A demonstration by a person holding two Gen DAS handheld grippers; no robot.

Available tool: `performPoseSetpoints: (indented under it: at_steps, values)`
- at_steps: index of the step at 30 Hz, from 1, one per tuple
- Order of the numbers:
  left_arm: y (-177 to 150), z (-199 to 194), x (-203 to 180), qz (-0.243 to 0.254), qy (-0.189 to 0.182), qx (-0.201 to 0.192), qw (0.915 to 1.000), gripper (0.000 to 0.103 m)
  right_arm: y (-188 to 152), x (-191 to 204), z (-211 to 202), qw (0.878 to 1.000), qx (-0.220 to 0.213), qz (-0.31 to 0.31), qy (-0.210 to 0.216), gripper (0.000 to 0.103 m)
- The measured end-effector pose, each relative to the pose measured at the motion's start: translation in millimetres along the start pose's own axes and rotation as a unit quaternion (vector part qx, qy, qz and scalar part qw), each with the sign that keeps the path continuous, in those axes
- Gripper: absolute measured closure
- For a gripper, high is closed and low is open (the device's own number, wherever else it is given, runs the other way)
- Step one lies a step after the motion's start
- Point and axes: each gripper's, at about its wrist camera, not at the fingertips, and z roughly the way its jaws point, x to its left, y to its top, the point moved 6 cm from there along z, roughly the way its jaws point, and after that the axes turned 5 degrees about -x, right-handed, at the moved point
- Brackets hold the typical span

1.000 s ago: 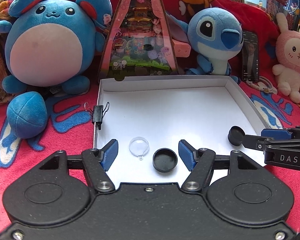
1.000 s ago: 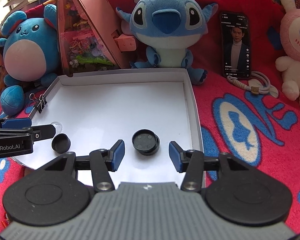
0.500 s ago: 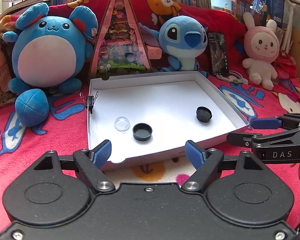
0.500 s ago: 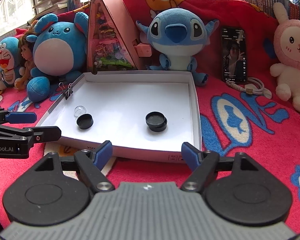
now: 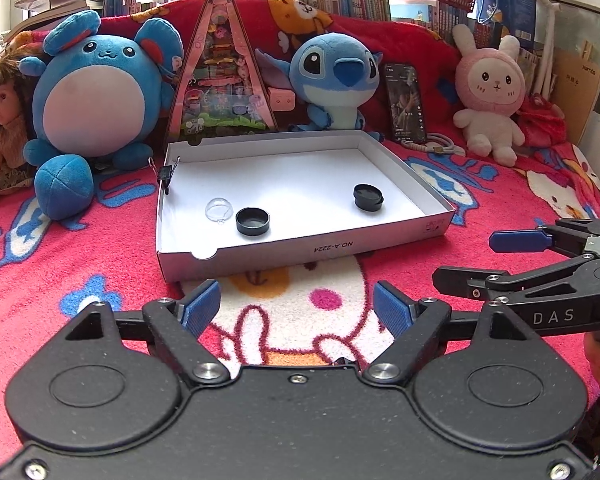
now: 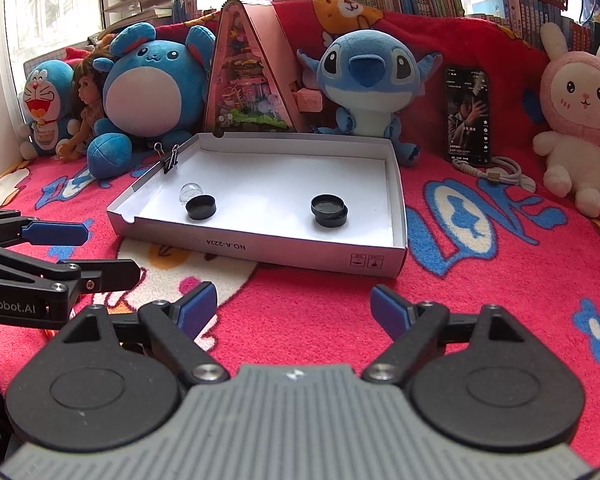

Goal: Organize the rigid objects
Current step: 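Withdraw both tools from the box back over the blanket objects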

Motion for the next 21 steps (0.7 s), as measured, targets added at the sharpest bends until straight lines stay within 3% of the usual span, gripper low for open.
performPoseSetpoints:
  at_steps: [17,21]
  values:
    - [-44,-40,-8,-0.009,-0.008,-0.006,0.9999,0.021,-49,9,-45,0.999,-0.032,0.000,-0.021,0.011]
    - [-52,-46,-9,-0.014,-0.015,-0.002,0.9998,0.026,-56,13,-52,0.999,-0.030,0.003,-0.017,0.011]
